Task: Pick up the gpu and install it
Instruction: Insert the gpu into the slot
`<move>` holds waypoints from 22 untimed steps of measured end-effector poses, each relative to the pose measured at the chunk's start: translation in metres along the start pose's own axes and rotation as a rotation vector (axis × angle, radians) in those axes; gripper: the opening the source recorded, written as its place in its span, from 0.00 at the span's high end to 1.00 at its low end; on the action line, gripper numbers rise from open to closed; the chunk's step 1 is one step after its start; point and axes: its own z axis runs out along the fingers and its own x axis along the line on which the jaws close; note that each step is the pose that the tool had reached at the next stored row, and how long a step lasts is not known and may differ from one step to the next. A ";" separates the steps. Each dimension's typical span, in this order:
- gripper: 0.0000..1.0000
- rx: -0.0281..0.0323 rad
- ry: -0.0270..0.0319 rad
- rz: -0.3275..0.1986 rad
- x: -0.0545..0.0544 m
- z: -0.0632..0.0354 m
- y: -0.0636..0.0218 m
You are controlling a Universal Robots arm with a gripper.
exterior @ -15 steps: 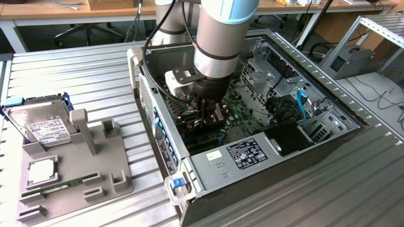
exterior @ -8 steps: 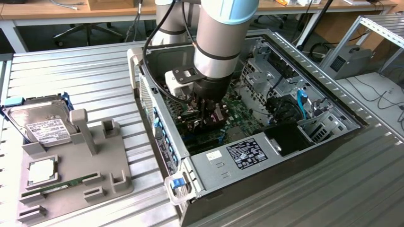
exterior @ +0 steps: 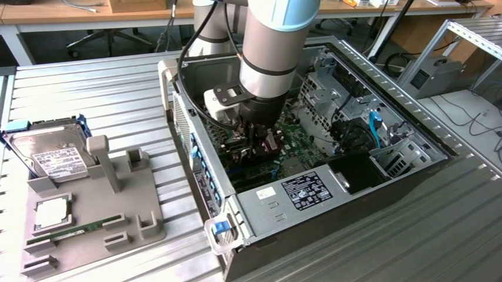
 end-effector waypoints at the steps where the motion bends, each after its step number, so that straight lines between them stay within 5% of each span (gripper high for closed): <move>1: 0.73 0.0002 -0.0003 0.000 0.000 0.0002 0.0000; 7: 0.73 0.0012 -0.0023 0.001 0.000 0.0011 0.0002; 10: 0.60 0.0003 -0.0005 0.000 0.000 0.0002 0.0000; 13: 0.60 0.0001 -0.0002 0.000 0.000 -0.0006 0.0000; 22: 0.60 0.0002 -0.0004 0.000 -0.002 -0.0180 -0.0011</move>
